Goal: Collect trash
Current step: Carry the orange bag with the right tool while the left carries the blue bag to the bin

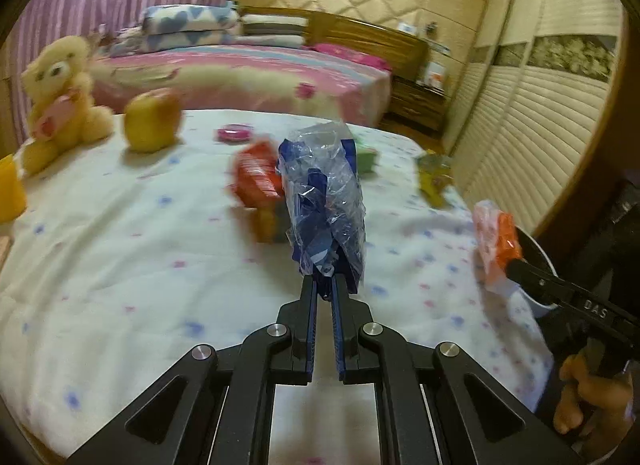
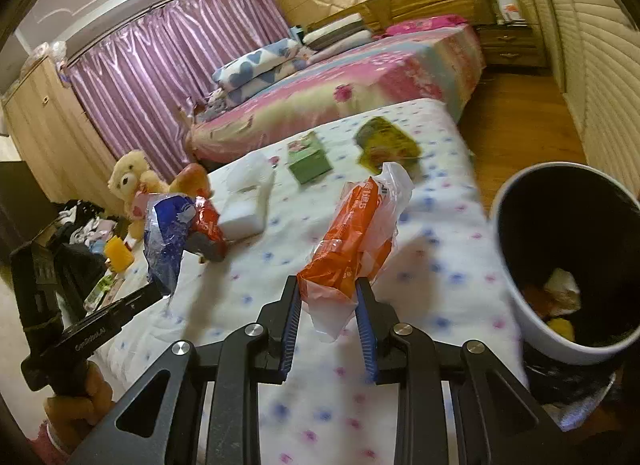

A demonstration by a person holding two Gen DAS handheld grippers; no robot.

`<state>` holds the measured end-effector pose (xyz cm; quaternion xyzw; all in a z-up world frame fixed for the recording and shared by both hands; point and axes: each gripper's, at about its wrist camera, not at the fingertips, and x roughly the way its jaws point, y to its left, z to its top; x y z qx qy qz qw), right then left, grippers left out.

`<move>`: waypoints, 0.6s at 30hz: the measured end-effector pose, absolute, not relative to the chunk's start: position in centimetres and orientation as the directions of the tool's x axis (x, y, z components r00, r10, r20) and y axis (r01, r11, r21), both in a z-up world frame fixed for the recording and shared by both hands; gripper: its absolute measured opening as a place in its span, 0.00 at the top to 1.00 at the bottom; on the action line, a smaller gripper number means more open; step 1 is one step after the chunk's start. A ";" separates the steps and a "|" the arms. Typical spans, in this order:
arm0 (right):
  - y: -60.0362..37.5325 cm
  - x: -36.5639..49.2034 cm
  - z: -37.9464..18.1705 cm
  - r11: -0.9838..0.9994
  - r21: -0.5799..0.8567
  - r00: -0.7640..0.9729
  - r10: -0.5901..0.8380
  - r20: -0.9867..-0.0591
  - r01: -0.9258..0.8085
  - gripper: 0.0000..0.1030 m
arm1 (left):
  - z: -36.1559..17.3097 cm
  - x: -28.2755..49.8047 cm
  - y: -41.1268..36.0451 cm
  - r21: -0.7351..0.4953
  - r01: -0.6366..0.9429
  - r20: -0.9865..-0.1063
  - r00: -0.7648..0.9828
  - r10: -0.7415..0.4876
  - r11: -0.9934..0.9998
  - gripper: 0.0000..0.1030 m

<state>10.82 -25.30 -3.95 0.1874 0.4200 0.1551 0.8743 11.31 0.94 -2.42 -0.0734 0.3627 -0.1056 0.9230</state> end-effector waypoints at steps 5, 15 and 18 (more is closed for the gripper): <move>-27.7 9.8 -3.7 0.891 0.449 0.623 0.390 -0.678 -0.069 0.74 | -2.5 11.9 -2.3 -0.218 0.224 -0.662 0.681 -0.313 0.950 0.95; -32.9 8.5 -3.5 0.899 0.436 0.660 0.307 -0.686 0.034 0.74 | -2.7 14.3 -8.2 -0.197 0.355 -0.676 0.626 -0.389 0.914 0.95; -34.2 8.3 -3.6 0.901 0.430 0.665 0.285 -0.690 0.061 0.74 | -3.0 15.3 -9.3 -0.198 0.375 -0.682 0.611 -0.402 0.906 0.95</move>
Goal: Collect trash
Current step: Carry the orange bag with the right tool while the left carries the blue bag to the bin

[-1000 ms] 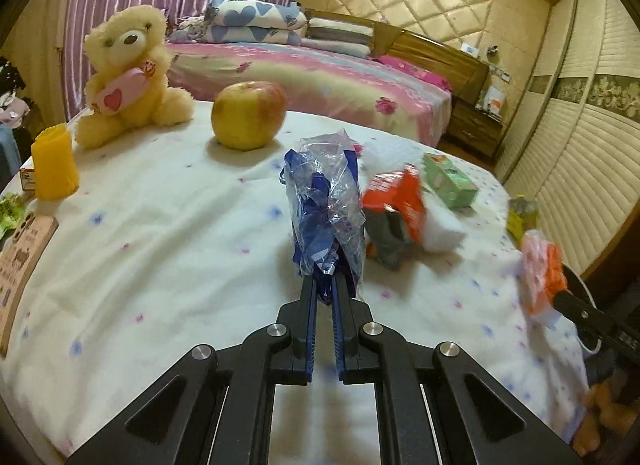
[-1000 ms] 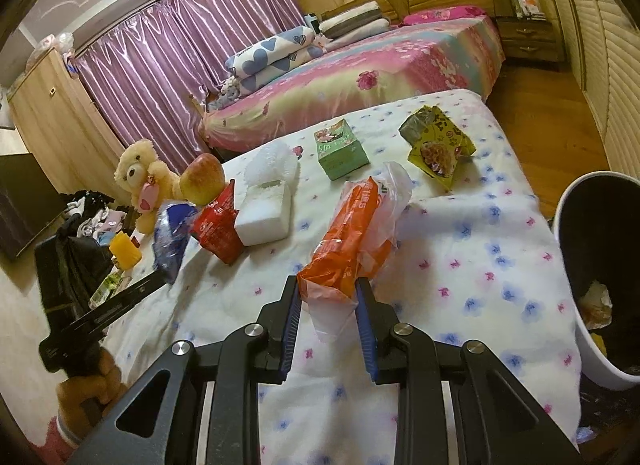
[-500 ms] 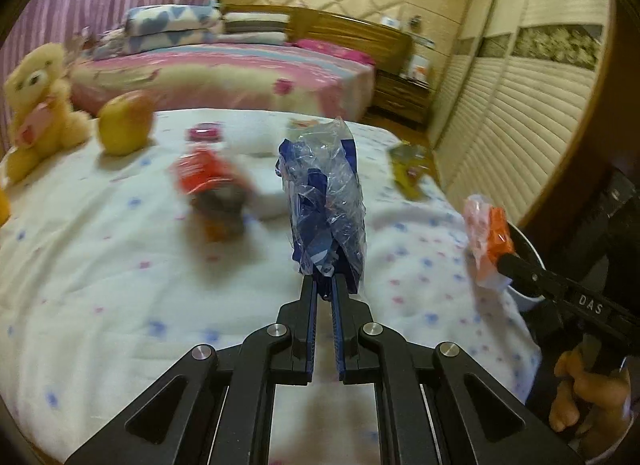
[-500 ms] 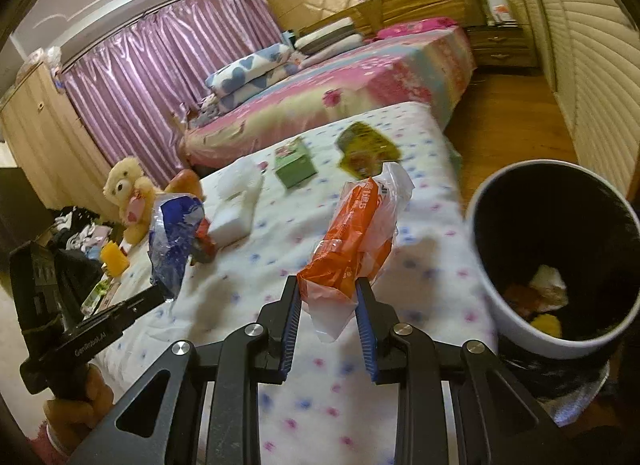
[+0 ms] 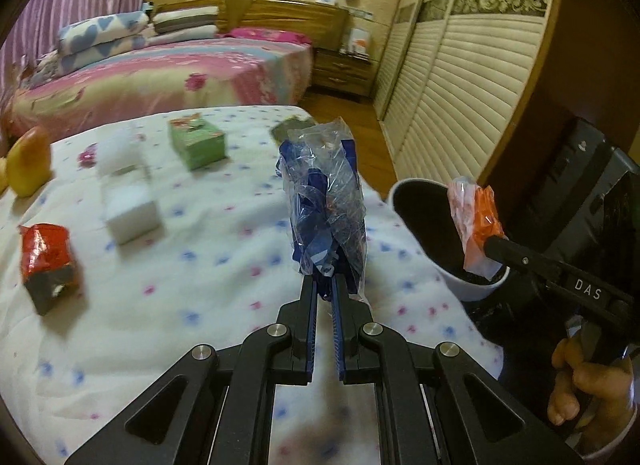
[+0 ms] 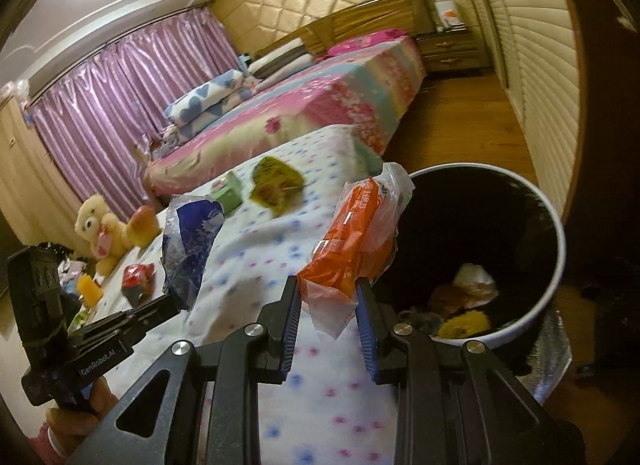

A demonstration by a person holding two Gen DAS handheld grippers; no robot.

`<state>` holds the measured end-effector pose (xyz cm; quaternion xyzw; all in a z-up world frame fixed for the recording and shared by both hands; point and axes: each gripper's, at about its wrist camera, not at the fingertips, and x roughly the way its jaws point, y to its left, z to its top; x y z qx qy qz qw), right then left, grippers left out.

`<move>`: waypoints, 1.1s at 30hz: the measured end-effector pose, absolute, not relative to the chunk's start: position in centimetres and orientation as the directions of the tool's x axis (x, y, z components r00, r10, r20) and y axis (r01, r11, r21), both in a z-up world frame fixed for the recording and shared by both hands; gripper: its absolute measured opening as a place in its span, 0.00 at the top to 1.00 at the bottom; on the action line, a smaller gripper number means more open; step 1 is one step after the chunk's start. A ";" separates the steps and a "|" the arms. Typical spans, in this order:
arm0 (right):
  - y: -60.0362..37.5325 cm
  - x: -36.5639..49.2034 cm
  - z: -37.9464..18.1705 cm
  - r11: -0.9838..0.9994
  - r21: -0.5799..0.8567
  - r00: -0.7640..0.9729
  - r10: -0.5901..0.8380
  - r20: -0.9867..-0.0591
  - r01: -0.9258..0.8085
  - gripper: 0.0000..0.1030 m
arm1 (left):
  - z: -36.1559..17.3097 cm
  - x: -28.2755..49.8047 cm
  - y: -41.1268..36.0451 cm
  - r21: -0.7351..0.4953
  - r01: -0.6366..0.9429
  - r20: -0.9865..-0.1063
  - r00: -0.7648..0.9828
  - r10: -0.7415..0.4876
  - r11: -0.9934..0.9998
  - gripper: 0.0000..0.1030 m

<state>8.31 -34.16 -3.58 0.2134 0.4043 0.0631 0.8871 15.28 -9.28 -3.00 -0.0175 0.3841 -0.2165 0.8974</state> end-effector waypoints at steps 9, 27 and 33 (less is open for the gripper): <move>-37.6 8.2 -4.2 0.900 0.416 0.667 0.233 -0.708 0.128 0.74 | -4.1 17.7 -13.3 -0.205 0.426 -0.706 0.559 -0.435 0.881 0.95; -40.7 8.6 -5.8 0.895 0.403 0.648 0.192 -0.737 0.192 0.74 | -5.6 20.8 -19.8 -0.202 0.491 -0.733 0.498 -0.464 0.847 0.94; -41.3 8.9 -6.2 0.891 0.405 0.643 0.190 -0.742 0.204 0.74 | -5.7 21.2 -21.0 -0.201 0.498 -0.737 0.490 -0.466 0.843 0.94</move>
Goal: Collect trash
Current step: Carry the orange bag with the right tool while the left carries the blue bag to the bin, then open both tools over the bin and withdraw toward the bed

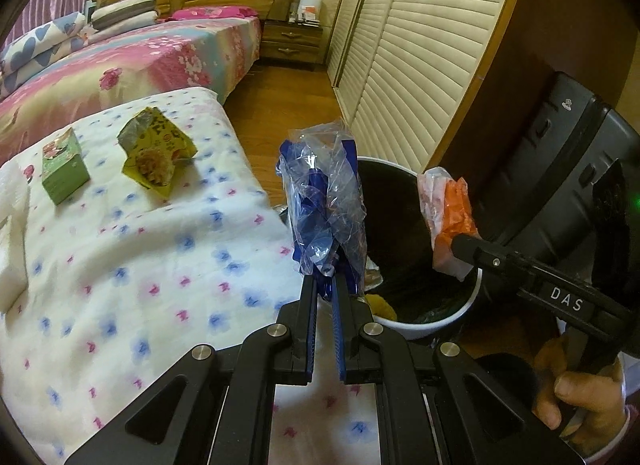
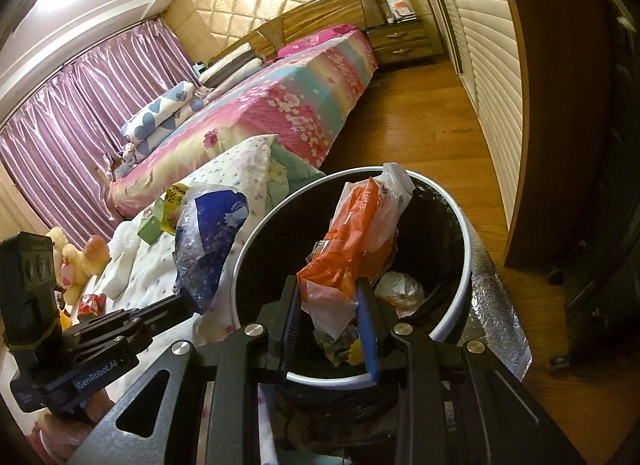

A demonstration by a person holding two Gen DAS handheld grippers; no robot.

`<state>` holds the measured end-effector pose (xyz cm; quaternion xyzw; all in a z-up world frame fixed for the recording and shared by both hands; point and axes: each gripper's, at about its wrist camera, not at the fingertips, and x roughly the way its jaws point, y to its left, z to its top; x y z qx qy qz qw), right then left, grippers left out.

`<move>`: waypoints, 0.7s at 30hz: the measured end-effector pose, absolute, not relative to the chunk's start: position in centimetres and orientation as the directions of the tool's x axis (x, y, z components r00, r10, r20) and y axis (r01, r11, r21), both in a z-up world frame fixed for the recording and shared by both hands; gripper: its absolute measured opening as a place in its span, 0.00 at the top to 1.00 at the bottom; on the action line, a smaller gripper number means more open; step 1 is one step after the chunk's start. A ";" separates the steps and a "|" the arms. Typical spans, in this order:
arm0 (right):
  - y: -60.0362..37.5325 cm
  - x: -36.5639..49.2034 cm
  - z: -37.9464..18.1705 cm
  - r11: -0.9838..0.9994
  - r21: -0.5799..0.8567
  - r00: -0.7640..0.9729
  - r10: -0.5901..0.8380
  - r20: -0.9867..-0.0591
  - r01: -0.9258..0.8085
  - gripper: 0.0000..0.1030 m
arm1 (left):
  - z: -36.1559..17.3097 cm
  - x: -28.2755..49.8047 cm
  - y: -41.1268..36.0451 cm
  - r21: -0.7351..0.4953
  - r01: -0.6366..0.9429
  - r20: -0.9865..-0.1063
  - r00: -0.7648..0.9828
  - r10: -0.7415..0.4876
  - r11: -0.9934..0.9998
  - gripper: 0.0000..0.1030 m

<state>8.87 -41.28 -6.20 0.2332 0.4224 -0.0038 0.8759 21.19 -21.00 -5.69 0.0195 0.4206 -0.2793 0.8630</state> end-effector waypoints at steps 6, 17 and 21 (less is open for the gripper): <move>-41.5 9.1 -6.3 0.888 0.405 0.641 0.184 -0.745 0.216 0.73 | -5.9 21.8 -22.0 -0.201 0.499 -0.742 0.484 -0.464 0.843 0.94; -42.0 9.5 -6.6 0.886 0.401 0.635 0.174 -0.753 0.232 0.61 | -6.0 22.0 -23.1 -0.203 0.502 -0.739 0.485 -0.468 0.841 0.72; -42.3 9.3 -6.6 0.878 0.408 0.641 0.166 -0.749 0.250 0.37 | -5.6 21.5 -22.0 -0.199 0.479 -0.723 0.517 -0.458 0.855 0.49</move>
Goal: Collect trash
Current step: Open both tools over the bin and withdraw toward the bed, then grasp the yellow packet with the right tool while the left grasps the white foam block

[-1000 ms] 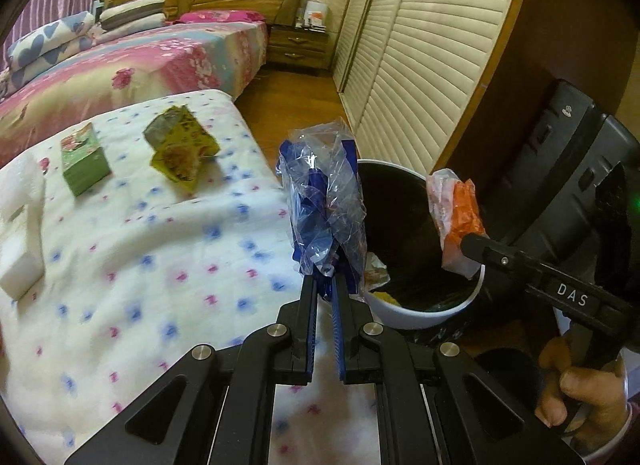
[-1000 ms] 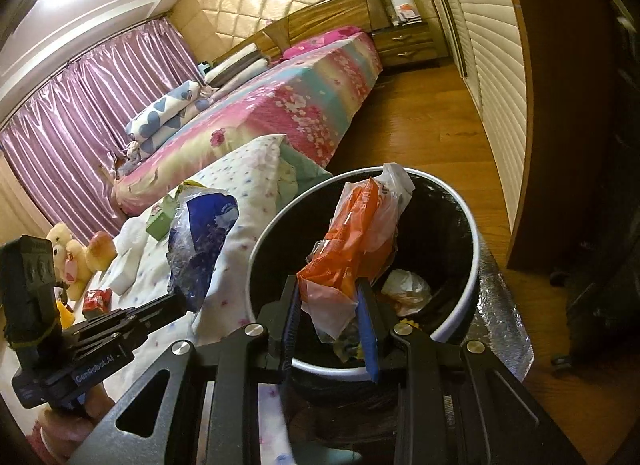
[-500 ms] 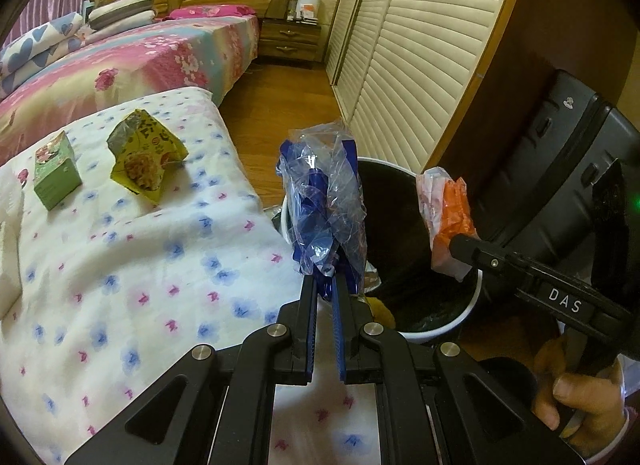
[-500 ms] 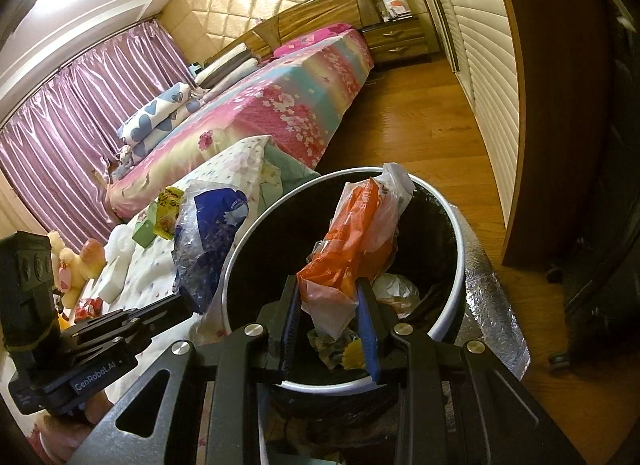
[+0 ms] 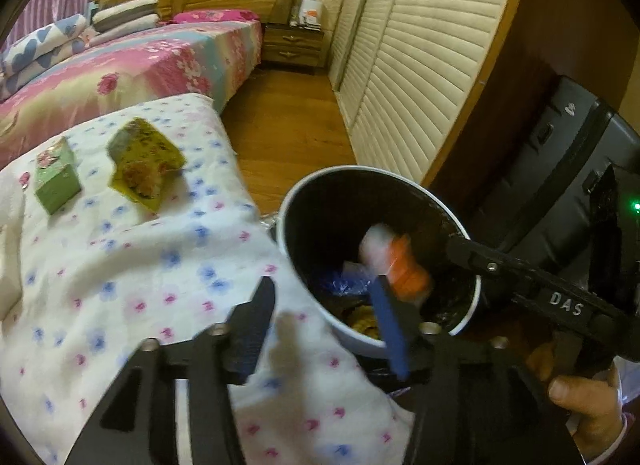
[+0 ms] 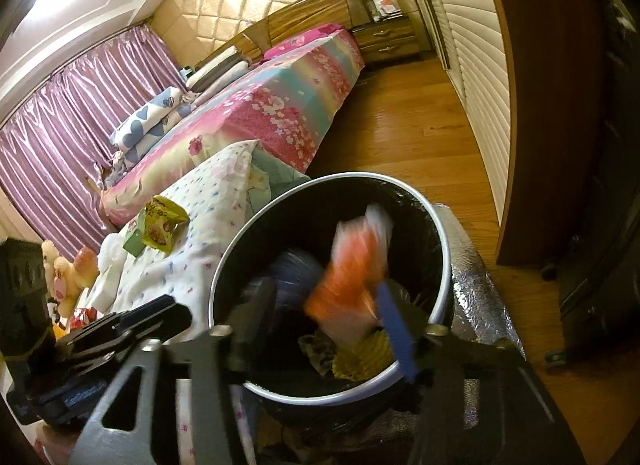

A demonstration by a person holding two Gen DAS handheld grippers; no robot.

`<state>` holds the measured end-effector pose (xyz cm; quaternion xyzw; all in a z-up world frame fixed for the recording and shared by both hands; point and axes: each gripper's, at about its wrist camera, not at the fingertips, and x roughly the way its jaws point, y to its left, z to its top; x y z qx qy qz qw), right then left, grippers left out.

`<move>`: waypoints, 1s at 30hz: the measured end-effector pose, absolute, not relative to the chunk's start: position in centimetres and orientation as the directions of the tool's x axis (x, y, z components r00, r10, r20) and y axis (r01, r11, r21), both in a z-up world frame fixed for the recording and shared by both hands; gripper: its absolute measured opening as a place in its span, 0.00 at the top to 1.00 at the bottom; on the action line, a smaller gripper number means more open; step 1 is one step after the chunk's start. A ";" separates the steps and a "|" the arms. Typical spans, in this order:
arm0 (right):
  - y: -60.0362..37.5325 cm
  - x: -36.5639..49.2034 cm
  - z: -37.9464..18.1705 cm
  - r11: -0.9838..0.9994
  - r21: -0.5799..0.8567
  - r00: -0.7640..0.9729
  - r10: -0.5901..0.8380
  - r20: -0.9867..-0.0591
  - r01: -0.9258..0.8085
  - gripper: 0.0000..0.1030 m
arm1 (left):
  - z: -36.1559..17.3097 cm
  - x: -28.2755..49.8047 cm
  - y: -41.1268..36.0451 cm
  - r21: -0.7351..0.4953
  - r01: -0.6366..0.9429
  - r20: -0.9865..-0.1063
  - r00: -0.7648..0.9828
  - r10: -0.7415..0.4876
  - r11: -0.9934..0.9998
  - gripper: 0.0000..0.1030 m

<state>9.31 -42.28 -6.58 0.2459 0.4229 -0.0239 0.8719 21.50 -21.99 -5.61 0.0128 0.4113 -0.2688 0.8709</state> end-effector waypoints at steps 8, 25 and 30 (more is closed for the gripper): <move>-41.2 9.2 -6.2 0.875 0.424 0.657 0.180 -0.732 0.233 0.21 | -5.7 20.3 -17.2 -0.229 0.387 -0.717 0.554 -0.424 0.893 0.44; -32.6 11.2 -5.3 0.897 0.439 0.630 0.310 -0.712 0.055 0.09 | -5.9 17.2 -6.8 -0.212 0.151 -0.729 0.633 -0.259 0.966 0.38; -30.0 12.1 -5.6 0.899 0.438 0.614 0.343 -0.711 0.005 0.09 | -5.8 17.2 -4.6 -0.210 0.094 -0.729 0.648 -0.220 0.973 0.38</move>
